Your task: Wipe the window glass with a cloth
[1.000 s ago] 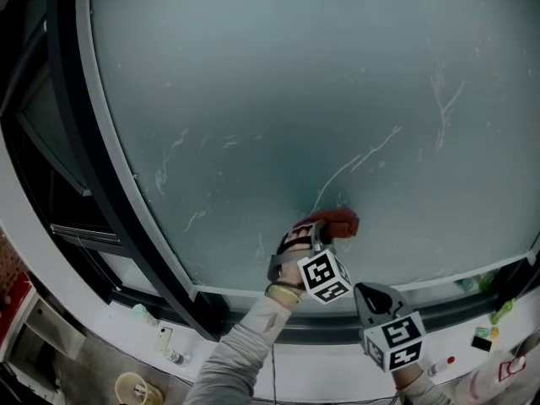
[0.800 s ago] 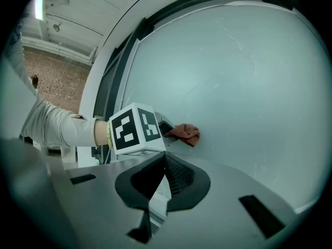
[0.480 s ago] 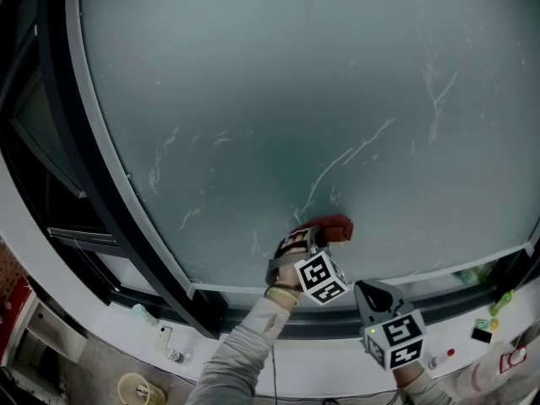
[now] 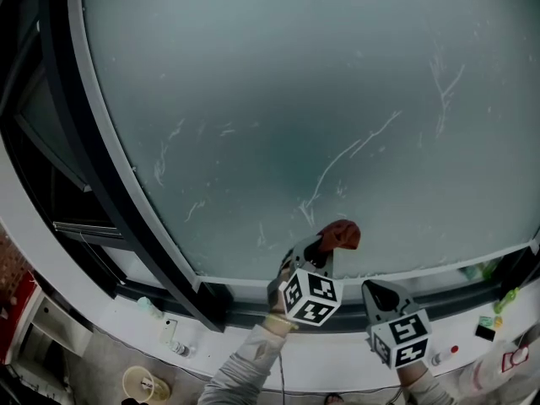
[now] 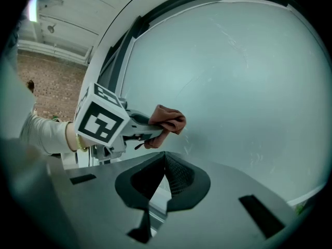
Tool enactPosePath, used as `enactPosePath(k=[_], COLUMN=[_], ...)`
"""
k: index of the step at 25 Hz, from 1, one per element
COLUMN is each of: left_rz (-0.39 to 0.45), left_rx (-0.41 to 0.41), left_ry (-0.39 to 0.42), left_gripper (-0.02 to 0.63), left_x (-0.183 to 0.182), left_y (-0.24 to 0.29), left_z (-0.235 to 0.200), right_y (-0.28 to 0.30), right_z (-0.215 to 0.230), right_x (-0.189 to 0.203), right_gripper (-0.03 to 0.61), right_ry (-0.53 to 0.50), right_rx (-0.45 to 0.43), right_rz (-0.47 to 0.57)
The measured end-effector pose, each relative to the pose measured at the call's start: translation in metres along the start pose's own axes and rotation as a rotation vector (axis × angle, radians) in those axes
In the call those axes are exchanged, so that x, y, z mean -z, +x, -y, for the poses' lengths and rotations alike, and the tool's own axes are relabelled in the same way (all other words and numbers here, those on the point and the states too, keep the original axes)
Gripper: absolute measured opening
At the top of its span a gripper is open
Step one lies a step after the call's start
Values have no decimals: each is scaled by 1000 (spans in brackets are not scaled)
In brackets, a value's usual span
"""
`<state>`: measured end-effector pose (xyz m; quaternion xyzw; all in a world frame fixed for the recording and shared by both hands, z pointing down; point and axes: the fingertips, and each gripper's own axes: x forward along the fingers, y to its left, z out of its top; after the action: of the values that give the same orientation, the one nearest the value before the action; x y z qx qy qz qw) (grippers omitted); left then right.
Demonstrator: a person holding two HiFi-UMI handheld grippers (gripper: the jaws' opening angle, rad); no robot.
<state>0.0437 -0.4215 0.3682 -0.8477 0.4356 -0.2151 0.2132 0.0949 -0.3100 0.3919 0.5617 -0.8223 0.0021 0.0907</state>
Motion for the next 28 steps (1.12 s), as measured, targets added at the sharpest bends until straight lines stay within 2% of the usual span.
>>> enactPosePath(k=[8,12,21,28], left_rz=[148,202,207,196], left_rx=[-2,-6,9,17], left_ry=[-204,-262,-409,-470], left_gripper=[52,52,52,52], left_x=[-3,-6,9,16], left_y=[-65,-93,-130,-141], left_z=[13,24,46,50], right_y=[-8,-12,-28,-32], right_z=[-6,-12,-31,-42], right_x=[16,9,6,4], right_gripper=[6,6,6,6], right_ry=[25,22,39,59], right_rx=[-18,-20,-53,-74], right_rz=[-41,-1,21,50])
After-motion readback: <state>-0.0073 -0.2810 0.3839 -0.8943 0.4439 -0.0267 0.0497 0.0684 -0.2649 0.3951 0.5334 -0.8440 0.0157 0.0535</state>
